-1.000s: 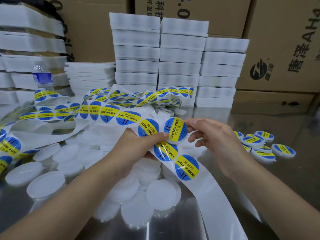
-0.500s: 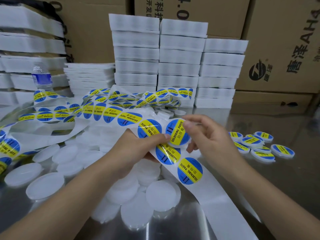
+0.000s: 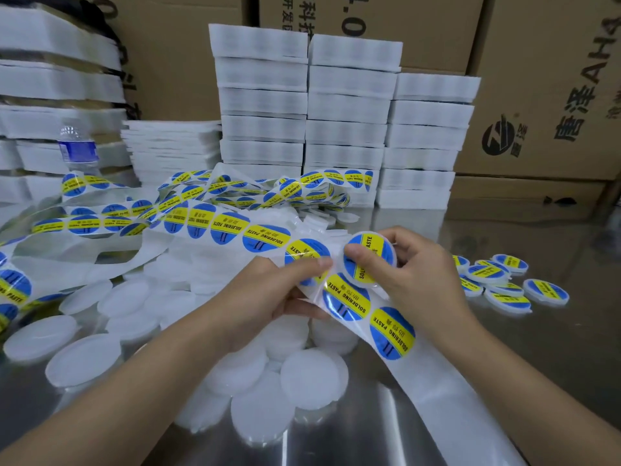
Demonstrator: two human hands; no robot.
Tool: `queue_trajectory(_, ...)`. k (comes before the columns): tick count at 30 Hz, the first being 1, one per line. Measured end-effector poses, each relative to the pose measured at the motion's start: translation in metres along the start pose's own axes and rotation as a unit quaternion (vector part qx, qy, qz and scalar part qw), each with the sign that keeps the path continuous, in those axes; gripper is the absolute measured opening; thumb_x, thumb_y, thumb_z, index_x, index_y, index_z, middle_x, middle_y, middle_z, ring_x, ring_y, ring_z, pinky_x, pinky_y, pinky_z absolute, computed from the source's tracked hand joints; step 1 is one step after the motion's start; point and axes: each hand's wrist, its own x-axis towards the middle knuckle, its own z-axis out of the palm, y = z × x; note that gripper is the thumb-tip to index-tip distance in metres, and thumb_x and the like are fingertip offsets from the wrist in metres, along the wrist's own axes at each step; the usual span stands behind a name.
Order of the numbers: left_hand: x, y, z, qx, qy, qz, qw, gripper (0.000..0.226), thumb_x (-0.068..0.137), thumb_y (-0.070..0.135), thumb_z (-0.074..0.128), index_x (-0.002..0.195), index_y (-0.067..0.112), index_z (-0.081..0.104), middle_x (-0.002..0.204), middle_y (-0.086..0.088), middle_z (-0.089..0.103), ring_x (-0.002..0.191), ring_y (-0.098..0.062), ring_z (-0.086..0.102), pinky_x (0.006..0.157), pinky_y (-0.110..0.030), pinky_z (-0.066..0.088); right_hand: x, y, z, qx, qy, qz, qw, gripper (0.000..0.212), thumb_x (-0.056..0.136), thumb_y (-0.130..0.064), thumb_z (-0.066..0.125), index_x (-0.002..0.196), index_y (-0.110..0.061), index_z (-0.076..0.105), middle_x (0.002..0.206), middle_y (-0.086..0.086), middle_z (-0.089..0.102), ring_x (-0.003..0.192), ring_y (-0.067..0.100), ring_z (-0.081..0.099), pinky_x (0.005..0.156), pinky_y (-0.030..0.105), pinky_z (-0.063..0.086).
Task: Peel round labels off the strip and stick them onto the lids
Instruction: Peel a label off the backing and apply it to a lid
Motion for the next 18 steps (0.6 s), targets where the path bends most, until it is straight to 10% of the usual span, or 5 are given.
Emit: queue_trajectory(18, 0.0083, -0.0007, -0.0013, -0.007, 0.114, -0.036, 0.993, 0.033, 0.091, 0.032, 0.056, 0.080, 0.005, 0.072, 0.080, -0.013, 0.075, 0.069, -0.021, 0.073, 0.054, -0.023, 0.056, 0.0066, 0.0050, -0.0038, -0.062, 0.028, -0.016, 0.998, 0.057, 0.091, -0.043, 0.048, 0.057, 0.001, 0.038, 0.049, 0.009, 0.030, 0.050, 0.016, 0.029, 0.049, 0.031, 0.025)
